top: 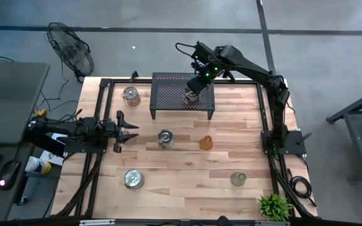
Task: Pick & Place candle stick holders
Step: Put the silver scented candle can on the shelf
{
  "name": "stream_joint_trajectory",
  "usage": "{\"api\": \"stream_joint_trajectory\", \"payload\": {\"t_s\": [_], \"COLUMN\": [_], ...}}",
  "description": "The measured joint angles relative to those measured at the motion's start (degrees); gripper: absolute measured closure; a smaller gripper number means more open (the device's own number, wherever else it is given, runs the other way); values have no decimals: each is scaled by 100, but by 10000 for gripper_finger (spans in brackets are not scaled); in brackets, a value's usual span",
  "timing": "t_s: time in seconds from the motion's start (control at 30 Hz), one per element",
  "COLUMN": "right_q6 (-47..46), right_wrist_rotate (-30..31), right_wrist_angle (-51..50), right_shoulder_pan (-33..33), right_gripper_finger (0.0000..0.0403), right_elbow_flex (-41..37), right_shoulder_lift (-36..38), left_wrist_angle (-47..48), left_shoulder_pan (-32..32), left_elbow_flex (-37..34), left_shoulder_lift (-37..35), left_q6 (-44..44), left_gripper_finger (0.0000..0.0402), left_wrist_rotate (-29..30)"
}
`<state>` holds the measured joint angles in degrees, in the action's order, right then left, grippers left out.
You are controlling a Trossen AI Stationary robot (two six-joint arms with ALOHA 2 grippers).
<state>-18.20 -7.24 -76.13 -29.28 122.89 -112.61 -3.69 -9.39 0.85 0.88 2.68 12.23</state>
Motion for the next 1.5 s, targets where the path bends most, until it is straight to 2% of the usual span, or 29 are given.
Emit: {"api": "stream_joint_trajectory", "payload": {"t_s": [0.33,0.47,0.6,0.8,0.97,1.1,1.27,1.37,1.5], "right_q6": [-93,-127,-129,-129,-130,-129,5,225,434], "right_wrist_rotate": [147,299,270,380,897,1495,1859,2046,2054], "right_wrist_angle": [21,36,56,56,27,-116,-498,-648,-622], "right_shoulder_pan": [0,-2,0,0,0,-9,-46,-42,-13], "right_gripper_finger": [352,336,312,267,243,238,243,247,249], "right_elbow_flex": [0,0,2,2,2,4,4,4,4], "right_shoulder_lift": [2,42,109,341,761,1117,1416,1563,1777], "left_wrist_angle": [-449,-1029,-943,-808,-135,254,673,937,1275], "left_shoulder_pan": [-2,-2,0,0,0,4,35,361,1184], "left_elbow_flex": [-1,48,339,882,1614,2281,3208,3828,4608], "left_shoulder_lift": [1,1,8,123,769,1585,2781,3459,4289], "left_q6": [0,-335,-879,-940,-1040,-1204,-1410,-1416,-1458], "left_gripper_finger": [259,259,259,259,259,259,259,259,259], "left_wrist_rotate": [790,1421,2078,2205,2417,2483,2648,2393,1406]}}
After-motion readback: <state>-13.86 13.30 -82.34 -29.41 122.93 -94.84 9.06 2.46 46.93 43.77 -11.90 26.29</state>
